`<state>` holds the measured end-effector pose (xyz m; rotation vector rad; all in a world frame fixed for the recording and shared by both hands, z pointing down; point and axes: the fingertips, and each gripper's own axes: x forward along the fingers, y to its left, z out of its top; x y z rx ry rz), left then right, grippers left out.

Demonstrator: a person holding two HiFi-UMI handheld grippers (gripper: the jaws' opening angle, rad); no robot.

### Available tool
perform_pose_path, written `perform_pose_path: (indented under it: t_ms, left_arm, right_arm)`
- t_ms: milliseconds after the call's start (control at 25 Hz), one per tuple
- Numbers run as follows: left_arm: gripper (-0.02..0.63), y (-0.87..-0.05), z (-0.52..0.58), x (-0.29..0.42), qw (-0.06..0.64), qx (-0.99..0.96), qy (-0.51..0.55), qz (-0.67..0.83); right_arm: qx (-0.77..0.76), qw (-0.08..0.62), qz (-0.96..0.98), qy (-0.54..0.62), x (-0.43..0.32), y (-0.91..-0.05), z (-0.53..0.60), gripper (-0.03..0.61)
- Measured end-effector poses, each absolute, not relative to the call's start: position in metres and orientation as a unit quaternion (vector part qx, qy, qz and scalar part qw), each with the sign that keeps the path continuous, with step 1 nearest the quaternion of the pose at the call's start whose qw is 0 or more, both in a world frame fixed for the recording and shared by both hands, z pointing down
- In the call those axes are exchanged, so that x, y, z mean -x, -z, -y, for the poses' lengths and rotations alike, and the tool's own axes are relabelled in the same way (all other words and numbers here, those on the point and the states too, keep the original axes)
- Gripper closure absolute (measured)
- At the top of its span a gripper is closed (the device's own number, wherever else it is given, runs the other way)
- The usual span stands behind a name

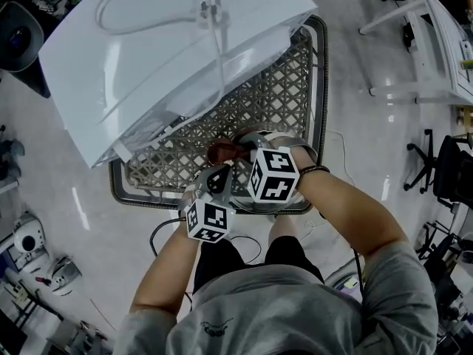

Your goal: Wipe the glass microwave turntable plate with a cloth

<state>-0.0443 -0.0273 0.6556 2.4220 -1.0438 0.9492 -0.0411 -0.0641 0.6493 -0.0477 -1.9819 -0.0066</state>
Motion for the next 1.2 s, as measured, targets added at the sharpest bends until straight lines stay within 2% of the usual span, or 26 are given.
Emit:
perform_pose_path:
  t_ms: [520, 680, 880, 1080, 1200]
  left_arm:
    - [0.615, -0.656, 0.028, 0.045, 0.177, -0.850, -0.332, 0.367]
    - [0.615, -0.656, 0.028, 0.045, 0.179, -0.850, -0.332, 0.367]
    - [0.615, -0.655, 0.028, 0.044, 0.179, -0.851, -0.331, 0.367]
    - [0.615, -0.655, 0.028, 0.043, 0.173, -0.851, -0.332, 0.368]
    - [0.615, -0.655, 0.027, 0.042, 0.164, -0.852, -0.334, 0.370]
  right_arm:
    - [-0.035, 0.627, 0.778, -0.033, -0.113, -0.643, 0.074, 0.505]
    - [-0.049, 0.630, 0.774, -0.045, -0.131, -0.641, 0.073, 0.505]
    - [-0.043, 0.608, 0.791, -0.053, -0.107, -0.635, 0.073, 0.505]
    - [0.038, 0.540, 0.833, -0.112, -0.023, -0.627, 0.056, 0.506]
    - [0.098, 0.531, 0.827, -0.156, 0.015, -0.633, 0.048, 0.506]
